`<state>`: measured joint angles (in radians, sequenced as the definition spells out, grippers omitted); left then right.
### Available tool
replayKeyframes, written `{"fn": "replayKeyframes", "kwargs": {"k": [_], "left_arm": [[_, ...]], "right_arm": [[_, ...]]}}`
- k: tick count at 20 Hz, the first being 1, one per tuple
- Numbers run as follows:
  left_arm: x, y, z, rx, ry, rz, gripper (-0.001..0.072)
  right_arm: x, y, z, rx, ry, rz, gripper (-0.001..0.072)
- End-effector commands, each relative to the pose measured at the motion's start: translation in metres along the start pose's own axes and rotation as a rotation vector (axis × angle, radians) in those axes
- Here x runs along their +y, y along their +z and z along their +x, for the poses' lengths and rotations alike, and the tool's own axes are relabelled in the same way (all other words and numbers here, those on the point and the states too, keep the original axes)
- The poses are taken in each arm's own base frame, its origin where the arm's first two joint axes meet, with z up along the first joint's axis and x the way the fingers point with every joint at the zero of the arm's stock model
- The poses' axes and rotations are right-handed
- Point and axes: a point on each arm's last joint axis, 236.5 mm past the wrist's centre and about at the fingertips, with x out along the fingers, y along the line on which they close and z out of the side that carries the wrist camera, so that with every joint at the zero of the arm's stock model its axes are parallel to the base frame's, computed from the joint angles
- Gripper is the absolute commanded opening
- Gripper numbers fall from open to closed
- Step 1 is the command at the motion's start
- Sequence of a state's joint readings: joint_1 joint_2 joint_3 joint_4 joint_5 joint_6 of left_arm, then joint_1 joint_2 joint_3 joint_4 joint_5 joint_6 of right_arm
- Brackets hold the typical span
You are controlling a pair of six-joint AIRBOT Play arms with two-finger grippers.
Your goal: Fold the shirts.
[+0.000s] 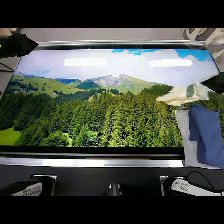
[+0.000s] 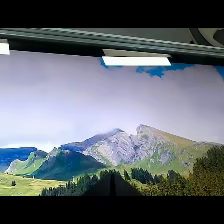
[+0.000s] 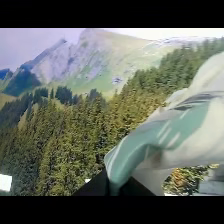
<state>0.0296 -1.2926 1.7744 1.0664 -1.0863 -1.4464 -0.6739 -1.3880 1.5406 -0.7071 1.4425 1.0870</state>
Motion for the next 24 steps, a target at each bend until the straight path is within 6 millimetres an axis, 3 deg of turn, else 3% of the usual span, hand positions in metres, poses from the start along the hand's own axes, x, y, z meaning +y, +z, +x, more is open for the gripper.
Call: {"fn": "replayKeyframes", "kwargs": {"k": [1,7,11,13,19,21,24], "left_arm": [[-0.007,-0.002,0.003,0.007,-0.013,0.017,0.0025],[-0.011,-0.003,0.004,0.009,-0.020,0.041,0.0025],[-0.011,-0.003,0.004,0.008,-0.020,0.045,0.0025],[-0.011,-0.003,0.004,0.008,-0.020,0.062,0.0025],[-0.011,-0.003,0.004,0.008,-0.020,0.071,0.0025],[-0.011,-0.003,0.004,0.008,-0.020,0.071,0.0025],[-0.011,-0.003,0.004,0.008,-0.020,0.074,0.0025]], "right_arm": [[-0.034,0.004,-0.058,-0.097,-0.118,0.092,0.0023],[-0.071,0.019,-0.110,-0.260,-0.233,0.176,0.0022],[-0.062,0.010,-0.117,-0.235,-0.246,0.161,0.0022],[-0.054,-0.005,-0.117,-0.173,-0.246,0.156,0.0022],[-0.072,-0.062,-0.132,0.035,-0.405,0.218,0.0022],[-0.075,-0.101,-0.140,0.196,-0.445,0.253,0.0022],[-0.100,-0.155,-0.179,0.399,-0.659,0.320,0.0022]]}}
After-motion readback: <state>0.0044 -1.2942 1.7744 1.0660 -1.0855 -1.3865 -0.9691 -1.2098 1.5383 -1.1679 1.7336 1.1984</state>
